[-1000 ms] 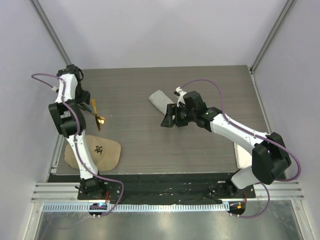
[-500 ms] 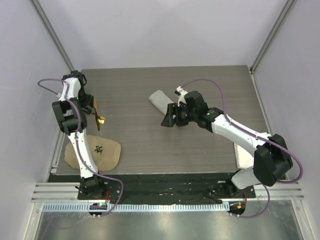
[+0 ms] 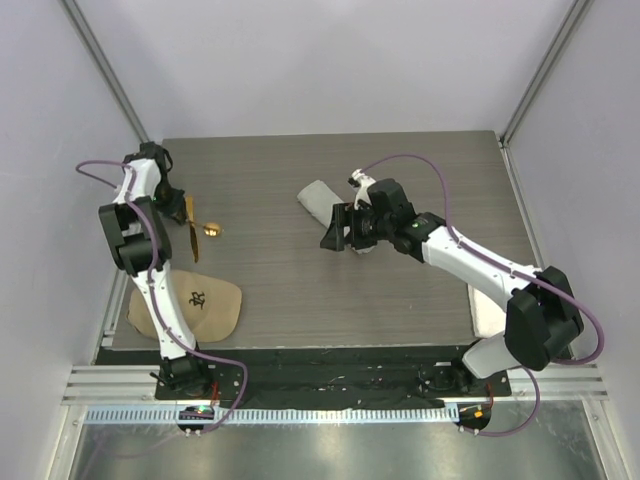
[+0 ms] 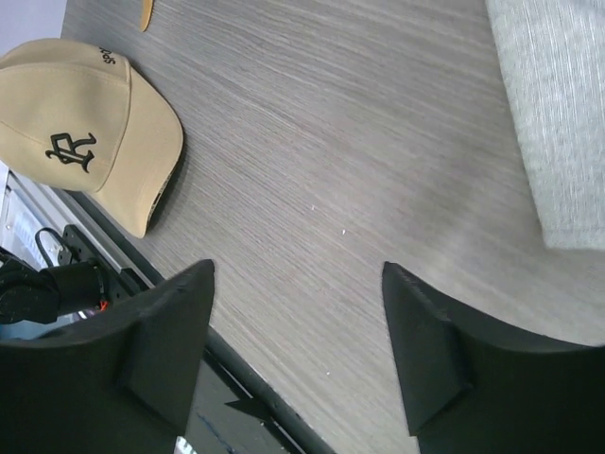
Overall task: Fold the napkin into a case and place the utensils inside
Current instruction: Pick up the spoon from the corner of the board, then pass from the left arm to the right
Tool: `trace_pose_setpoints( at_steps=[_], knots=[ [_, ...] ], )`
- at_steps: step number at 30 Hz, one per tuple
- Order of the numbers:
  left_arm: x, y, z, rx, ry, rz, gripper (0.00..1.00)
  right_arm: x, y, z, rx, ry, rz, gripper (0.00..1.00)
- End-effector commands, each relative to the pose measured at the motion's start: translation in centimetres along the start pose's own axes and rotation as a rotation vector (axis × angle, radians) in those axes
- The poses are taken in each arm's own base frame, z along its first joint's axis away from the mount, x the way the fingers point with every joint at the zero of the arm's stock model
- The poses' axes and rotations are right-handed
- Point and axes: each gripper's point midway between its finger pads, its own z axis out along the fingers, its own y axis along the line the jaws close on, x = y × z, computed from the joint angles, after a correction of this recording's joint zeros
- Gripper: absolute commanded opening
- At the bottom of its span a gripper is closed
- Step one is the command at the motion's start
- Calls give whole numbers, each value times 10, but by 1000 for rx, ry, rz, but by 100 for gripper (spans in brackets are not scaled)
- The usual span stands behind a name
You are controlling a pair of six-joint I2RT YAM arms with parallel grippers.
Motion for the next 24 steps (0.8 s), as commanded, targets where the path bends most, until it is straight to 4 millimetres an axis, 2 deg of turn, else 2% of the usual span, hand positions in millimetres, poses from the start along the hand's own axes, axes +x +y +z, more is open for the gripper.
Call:
trace_pose_setpoints(
  at_steps=[1, 2, 3, 4, 5, 6, 7, 8, 9, 10, 11, 12, 13, 14, 15, 19, 22, 24],
  knots=[
    [5, -30, -92, 283, -14, 121, 0, -38, 22, 3, -72, -70, -117, 79],
    [8, -31, -120, 347, -24, 139, 0, -34, 22, 11, -87, -39, -130, 81],
    [21, -31, -132, 382, 0, 175, 0, -33, 25, 15, -120, -26, -173, 82],
    [34, -28, -133, 403, 21, 203, 0, -35, 36, 15, -177, -19, -201, 82],
    [51, -29, -147, 473, 78, 230, 0, -41, 41, 16, -210, -34, -227, 84],
    [65, -28, -171, 540, 85, 269, 0, -40, 41, 22, -229, -24, -254, 89],
    [83, -22, -171, 563, 119, 302, 0, -48, 59, 18, -307, -24, -284, 90],
    [101, -20, -181, 610, 161, 343, 0, -47, 66, 20, -351, 5, -296, 91],
    [124, -17, -201, 663, 170, 416, 0, -45, 66, 30, -371, 33, -292, 91],
    [144, -13, -198, 685, 193, 458, 0, -58, 79, 30, -401, 21, -295, 92],
    [163, -12, -205, 726, 226, 507, 0, -53, 85, 31, -432, 62, -286, 95],
    [193, -10, -220, 775, 246, 589, 0, -54, 87, 36, -427, 66, -280, 97],
    [209, -4, -218, 782, 273, 627, 0, -53, 95, 37, -438, 72, -255, 98],
    [220, -2, -223, 809, 286, 653, 0, -48, 105, 35, -490, 88, -249, 98],
    [239, 2, -230, 836, 313, 693, 0, -45, 110, 35, -501, 98, -239, 98],
    [268, 13, -244, 905, 359, 751, 0, -21, 122, 37, -514, 143, -203, 96],
    [285, 16, -256, 955, 421, 772, 0, -4, 124, 37, -525, 184, -160, 87],
    [290, 17, -263, 977, 440, 769, 0, 0, 130, 35, -547, 182, -136, 81]
  ],
)
